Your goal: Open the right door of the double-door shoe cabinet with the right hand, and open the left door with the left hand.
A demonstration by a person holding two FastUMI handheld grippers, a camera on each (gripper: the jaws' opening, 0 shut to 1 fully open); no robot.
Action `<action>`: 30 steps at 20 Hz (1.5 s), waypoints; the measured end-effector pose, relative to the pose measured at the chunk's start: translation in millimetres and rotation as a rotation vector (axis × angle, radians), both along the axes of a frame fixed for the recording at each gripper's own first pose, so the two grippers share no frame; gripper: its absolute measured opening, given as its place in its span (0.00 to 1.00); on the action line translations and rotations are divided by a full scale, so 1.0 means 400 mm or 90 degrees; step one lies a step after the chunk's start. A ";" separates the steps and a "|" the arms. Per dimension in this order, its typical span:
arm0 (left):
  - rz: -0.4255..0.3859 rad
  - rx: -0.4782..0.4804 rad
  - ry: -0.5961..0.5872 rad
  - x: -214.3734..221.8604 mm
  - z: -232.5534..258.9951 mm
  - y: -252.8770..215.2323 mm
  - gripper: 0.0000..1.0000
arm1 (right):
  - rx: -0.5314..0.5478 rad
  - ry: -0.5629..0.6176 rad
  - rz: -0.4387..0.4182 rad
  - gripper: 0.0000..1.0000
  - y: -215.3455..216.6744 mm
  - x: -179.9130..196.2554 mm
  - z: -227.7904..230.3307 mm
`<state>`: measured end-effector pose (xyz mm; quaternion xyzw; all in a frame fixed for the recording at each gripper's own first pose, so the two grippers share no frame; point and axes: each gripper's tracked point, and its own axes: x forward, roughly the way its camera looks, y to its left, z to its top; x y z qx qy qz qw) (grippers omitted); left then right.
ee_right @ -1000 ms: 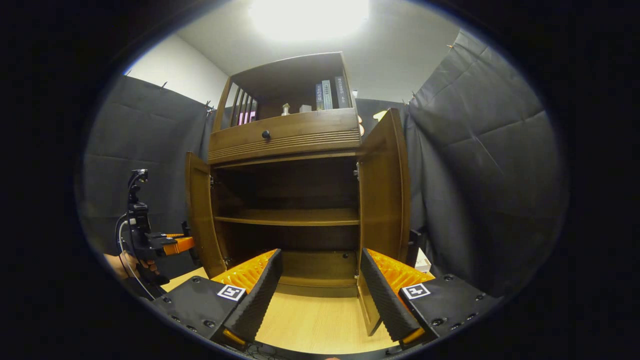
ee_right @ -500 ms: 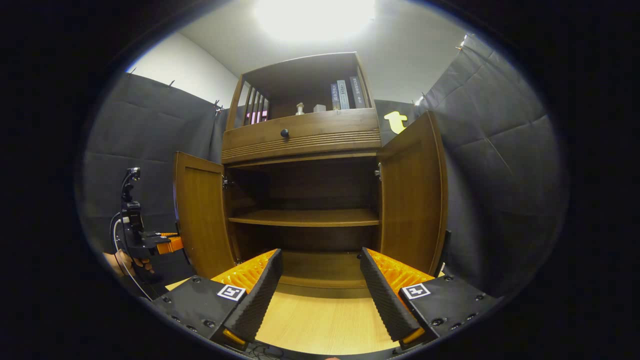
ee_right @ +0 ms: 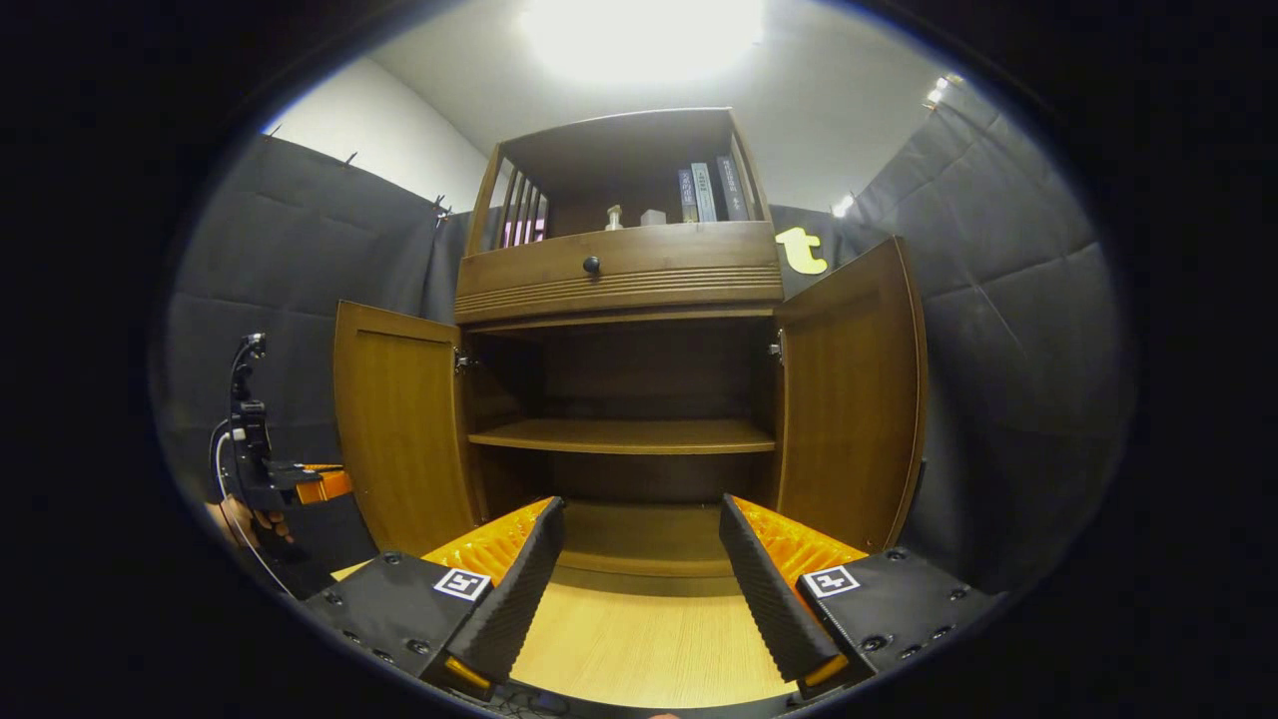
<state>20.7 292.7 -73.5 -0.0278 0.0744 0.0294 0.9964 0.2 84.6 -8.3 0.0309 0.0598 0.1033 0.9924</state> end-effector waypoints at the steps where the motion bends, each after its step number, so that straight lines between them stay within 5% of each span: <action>1: 0.006 0.002 0.001 -0.003 0.002 0.013 0.14 | 0.000 -0.001 -0.007 1.00 -0.010 -0.004 0.002; 10: 0.098 0.009 -0.022 -0.129 0.078 0.098 0.18 | 0.005 -0.013 -0.034 0.98 -0.148 -0.039 0.049; 13: 0.089 0.029 -0.031 -0.187 0.132 0.056 0.14 | 0.002 -0.027 -0.047 0.92 -0.197 -0.056 0.078; 21: 0.053 0.026 -0.047 -0.340 0.227 -0.088 0.18 | -0.004 -0.038 -0.076 0.98 -0.262 -0.133 0.090; 30: 0.076 0.031 -0.052 -0.433 0.245 -0.130 0.16 | -0.006 -0.050 -0.092 0.92 -0.286 -0.196 0.092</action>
